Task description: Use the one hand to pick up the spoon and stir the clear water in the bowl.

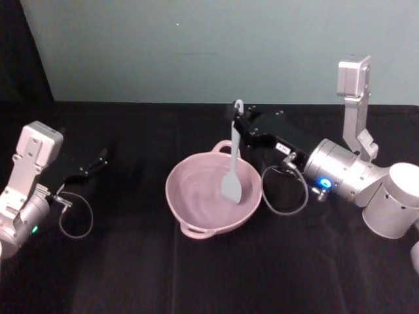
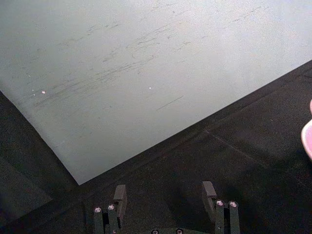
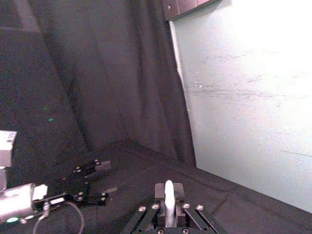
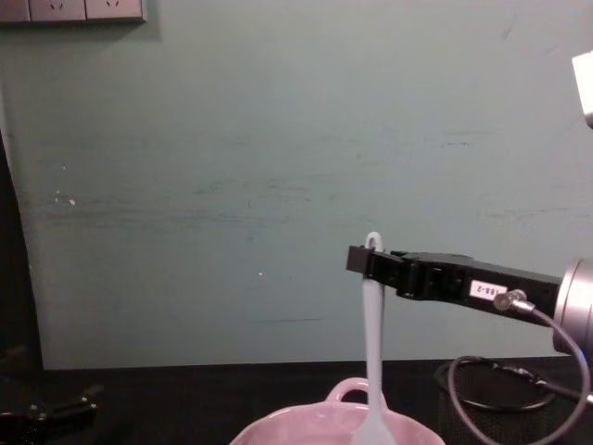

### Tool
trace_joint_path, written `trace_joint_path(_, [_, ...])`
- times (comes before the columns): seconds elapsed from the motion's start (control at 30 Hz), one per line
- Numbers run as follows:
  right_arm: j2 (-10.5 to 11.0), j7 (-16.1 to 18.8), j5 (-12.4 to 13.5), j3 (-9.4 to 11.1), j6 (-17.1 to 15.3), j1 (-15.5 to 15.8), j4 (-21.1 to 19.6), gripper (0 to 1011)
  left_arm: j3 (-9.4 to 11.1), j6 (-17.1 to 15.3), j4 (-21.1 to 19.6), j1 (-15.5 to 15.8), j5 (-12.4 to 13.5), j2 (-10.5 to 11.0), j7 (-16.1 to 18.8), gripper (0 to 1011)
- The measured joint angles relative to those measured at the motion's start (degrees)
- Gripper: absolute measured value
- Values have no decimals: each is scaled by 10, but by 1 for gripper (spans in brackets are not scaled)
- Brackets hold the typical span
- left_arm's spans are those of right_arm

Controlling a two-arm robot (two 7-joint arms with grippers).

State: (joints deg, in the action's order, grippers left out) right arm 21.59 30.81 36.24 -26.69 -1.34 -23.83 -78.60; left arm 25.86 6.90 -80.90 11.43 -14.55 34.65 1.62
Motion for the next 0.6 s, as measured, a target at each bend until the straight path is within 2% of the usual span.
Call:
trace_joint_path(0.2, [-9, 6, 1, -15, -2, 3, -5, 109, 0, 0, 0, 0, 0, 0, 0, 1011])
trace_joint_path(0.37, [-24, 13, -2, -30, -3, -11, 8, 109, 0, 0, 0, 0, 0, 0, 0, 1011])
trace_joint_path(0.6, [-60, 27, -10, -49, 4, -55, 66, 109, 0, 0, 0, 0, 0, 0, 0, 1011])
